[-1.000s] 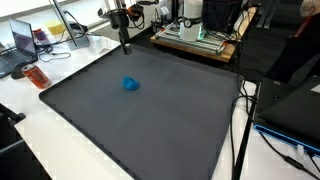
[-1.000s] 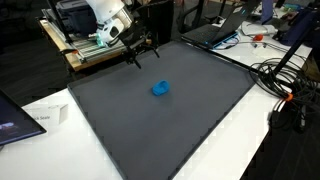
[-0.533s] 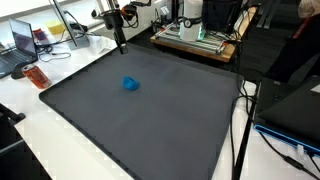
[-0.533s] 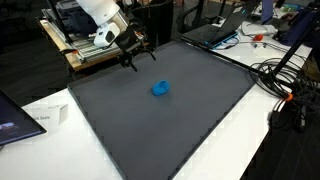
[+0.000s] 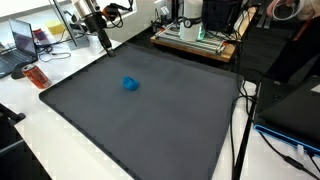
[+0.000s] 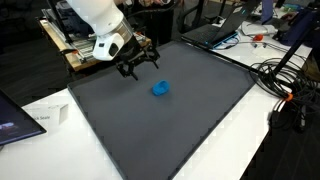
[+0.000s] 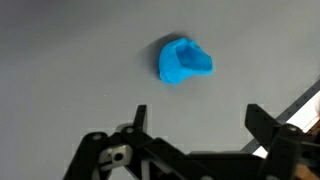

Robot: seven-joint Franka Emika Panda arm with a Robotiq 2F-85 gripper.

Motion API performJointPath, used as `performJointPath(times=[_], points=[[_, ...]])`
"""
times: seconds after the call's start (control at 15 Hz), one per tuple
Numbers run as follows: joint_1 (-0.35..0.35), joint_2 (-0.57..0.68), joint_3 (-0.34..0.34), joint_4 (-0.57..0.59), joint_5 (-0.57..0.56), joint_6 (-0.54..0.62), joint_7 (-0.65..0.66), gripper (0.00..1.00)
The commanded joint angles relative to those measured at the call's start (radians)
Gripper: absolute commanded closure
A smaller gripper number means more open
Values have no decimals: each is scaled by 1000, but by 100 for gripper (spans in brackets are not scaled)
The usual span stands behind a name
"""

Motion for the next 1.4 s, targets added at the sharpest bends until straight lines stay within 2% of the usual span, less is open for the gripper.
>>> performJointPath(times=[0.0, 0.2, 0.53, 1.0, 1.33], points=[[-9, 119, 9, 203, -102, -101, 133, 0], [0, 183, 18, 333, -192, -175, 231, 0], [52, 251, 26, 498, -337, -272, 377, 0], [164, 331, 22, 642, -522, -366, 529, 0], [224, 402, 23, 728, -615, -436, 583, 0]])
